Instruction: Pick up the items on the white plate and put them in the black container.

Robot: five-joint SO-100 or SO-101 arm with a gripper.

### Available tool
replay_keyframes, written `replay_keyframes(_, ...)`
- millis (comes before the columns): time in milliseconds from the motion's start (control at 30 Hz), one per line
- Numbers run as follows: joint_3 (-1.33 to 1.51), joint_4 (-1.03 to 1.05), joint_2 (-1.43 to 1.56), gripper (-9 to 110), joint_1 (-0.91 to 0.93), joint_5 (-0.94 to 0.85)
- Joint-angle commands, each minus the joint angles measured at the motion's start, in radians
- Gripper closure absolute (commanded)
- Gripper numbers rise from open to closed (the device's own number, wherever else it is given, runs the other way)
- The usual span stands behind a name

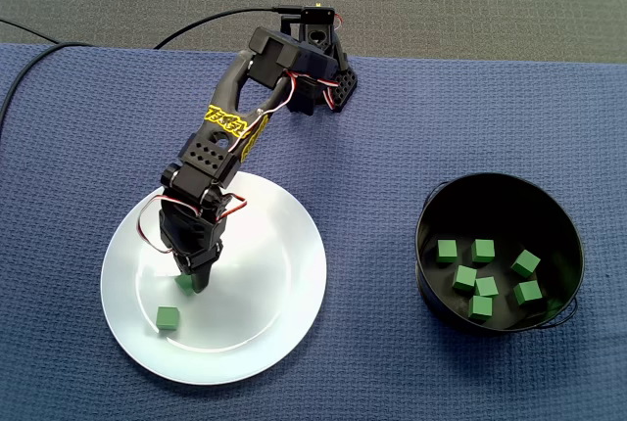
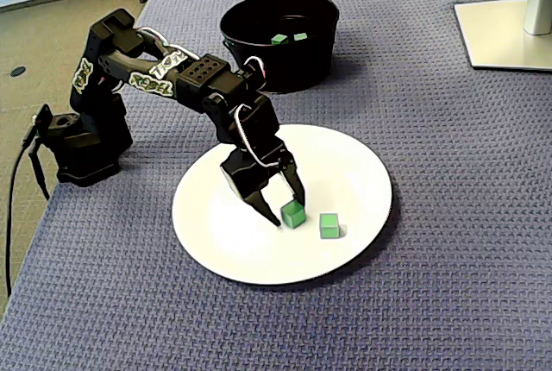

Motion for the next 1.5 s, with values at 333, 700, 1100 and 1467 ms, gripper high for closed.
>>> replay_keyframes(333, -0.023, 0.173, 0.333, 102, 0.037, 0.176)
replay_keyframes(700, -0.104, 0.431, 1.118, 102, -0.396, 0.437)
replay_keyframes(1100, -0.132, 0.362, 0.897, 102, -1.221, 0.584)
replay_keyframes(1467, -0.285, 0.244, 0.233, 102, -1.227, 0.676)
